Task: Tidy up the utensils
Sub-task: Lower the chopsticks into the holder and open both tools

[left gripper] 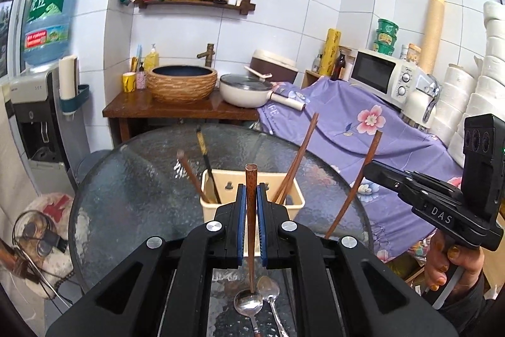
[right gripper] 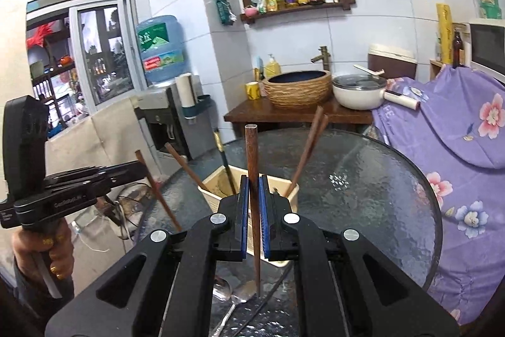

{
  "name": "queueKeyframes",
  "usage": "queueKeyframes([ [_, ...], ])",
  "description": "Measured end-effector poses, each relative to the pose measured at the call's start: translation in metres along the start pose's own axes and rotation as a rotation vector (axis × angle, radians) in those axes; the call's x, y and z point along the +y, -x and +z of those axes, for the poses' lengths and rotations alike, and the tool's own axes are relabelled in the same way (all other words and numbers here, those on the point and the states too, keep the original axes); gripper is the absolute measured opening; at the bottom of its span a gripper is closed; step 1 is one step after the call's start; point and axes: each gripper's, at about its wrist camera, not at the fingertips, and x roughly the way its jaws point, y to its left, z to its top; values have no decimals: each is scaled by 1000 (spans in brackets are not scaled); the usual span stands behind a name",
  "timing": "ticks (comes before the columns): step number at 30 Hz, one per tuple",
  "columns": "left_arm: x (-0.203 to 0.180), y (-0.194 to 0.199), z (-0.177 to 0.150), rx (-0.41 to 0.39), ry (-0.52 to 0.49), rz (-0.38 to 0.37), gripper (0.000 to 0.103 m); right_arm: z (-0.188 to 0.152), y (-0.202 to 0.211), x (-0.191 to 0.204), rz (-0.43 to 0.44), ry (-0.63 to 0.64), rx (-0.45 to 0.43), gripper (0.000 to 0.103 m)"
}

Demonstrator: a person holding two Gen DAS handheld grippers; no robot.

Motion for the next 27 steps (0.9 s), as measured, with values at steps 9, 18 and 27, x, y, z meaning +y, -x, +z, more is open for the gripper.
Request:
queueKeyframes([
  [9, -5, 20, 70, -97, -4, -5, 7, 69, 8, 21, 52, 44, -55, 7],
  [18, -6, 19, 123, -171, 7, 46, 7, 127, -5, 23, 13, 21, -109, 7],
  [27, 1, -33, 95, -120, 21, 95, 7, 97, -52, 15, -45, 16, -78, 7],
])
